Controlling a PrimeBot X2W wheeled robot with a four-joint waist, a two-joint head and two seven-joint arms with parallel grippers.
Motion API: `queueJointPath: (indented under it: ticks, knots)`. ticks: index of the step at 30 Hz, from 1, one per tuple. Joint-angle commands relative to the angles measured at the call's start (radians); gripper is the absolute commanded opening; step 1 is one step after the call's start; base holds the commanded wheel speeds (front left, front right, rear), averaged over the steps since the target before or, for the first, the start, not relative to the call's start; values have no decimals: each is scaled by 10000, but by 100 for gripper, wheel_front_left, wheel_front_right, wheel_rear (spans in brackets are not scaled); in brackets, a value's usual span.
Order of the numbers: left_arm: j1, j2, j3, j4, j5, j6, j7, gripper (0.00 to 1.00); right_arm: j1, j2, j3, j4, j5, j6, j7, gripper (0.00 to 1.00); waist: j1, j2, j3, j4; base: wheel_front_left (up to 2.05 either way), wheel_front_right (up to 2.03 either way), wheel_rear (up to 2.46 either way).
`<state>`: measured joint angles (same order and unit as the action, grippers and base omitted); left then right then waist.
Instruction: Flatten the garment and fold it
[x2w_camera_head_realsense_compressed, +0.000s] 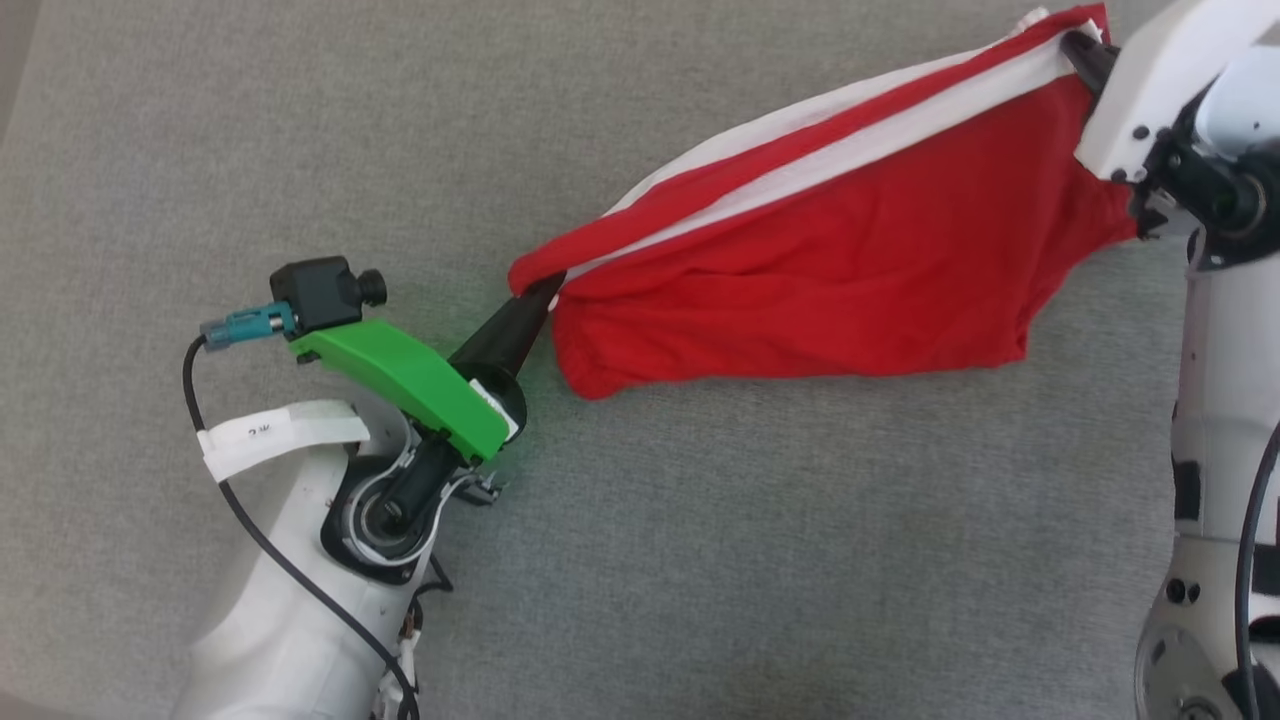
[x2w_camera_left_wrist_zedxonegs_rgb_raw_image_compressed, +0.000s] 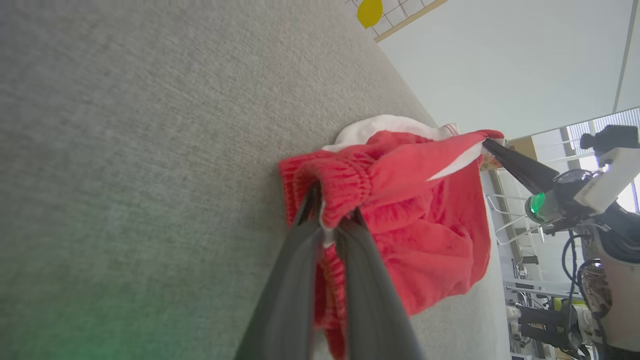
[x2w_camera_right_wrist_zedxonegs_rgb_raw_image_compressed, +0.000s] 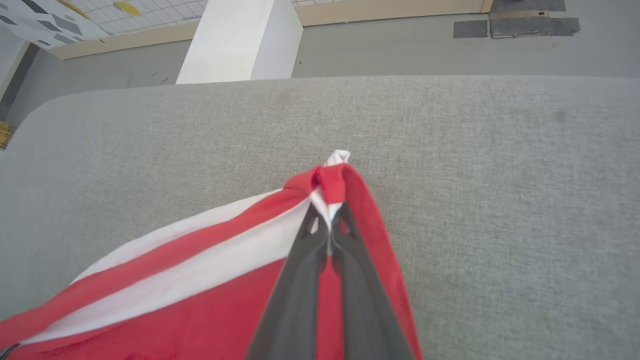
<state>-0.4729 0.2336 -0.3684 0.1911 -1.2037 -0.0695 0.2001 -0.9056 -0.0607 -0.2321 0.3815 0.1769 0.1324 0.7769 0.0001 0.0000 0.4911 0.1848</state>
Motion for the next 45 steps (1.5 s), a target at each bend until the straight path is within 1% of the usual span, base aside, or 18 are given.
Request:
queueJointPath:
  ticks: [1, 11, 12, 13, 14, 15, 16, 17, 26, 31, 35, 37, 39, 42, 45]
  knots:
    - [-118, 4, 46, 159, 64, -31, -59, 0, -286, -7, 40, 200, -184, -17, -86, 0, -1, 0, 388, 329, 0, 0, 0]
    - [-220, -122, -156, 317, -76, -90, 216, 0, -794, -37, -71, 1564, -1536, -17, 361, 0, -1, 0, 437, 370, 0, 0, 0]
    - [-229, -123, -196, 337, -75, -72, 274, 6, -818, -27, -75, 1643, -1591, -17, 368, 0, -1, 0, 425, 366, 0, 0, 0]
    - [-230, -132, -209, 347, -86, -64, 298, 9, -836, -17, -89, 1695, -1603, -17, 357, 0, -1, 0, 416, 358, 0, 0, 0]
    - [-227, -147, -218, 358, -121, -56, 336, 25, -857, -3, -83, 1754, -1601, -17, 335, 0, -1, 0, 404, 344, 0, 0, 0]
    - [-228, -144, -229, 364, -124, -43, 360, 39, -875, 8, -29, 1792, -1574, -17, 304, 15, -1, 0, 396, 336, 0, 0, 0]
    - [-224, -151, -257, 380, -151, -23, 427, 95, -898, 19, 37, 1830, -1502, -17, 257, 100, -1, 0, 380, 328, 0, 0, 0]
    - [-225, -149, -266, 384, -161, -11, 455, 100, -914, 26, 68, 1847, -1453, -17, 208, 100, -1, 0, 366, 321, 0, 0, 0]
    - [-116, -30, -206, 375, -252, 213, 605, 100, -921, 20, 646, 1894, -637, -17, -273, 100, -1, 0, -147, 152, 0, 0, 0]
    - [-22, 94, -63, 289, -149, 301, 379, 100, -742, -105, 742, 1780, -88, -17, -618, 100, -1, 0, -693, 79, 0, 0, 0]
    - [90, 234, 105, 183, 92, 325, -59, 100, -424, -219, 759, 1634, 381, -17, -936, 100, -1, 0, -1269, 9, 0, 0, 0]
    - [162, 368, 166, 80, 402, 296, -440, 100, -184, -279, 743, 1496, 620, -17, -1131, 100, -1, 0, -1540, -32, 0, 0, 0]
    - [245, 568, 192, -65, 987, 291, -1041, 100, 117, -386, 782, 1326, 807, -17, -1309, 100, -1, 0, -1792, -65, 0, 0, 0]
    - [490, 853, 124, -333, 2142, 348, -2193, 100, 670, -620, 846, 1006, 1000, -17, -1578, 100, -1, 0, -2134, -117, 0, 0, 0]
    - [887, 1114, -87, -577, 3396, 590, -3294, 100, 1257, -877, 900, 683, 1112, -17, -1673, 100, -1, 0, -2402, -157, 0, 0, 0]
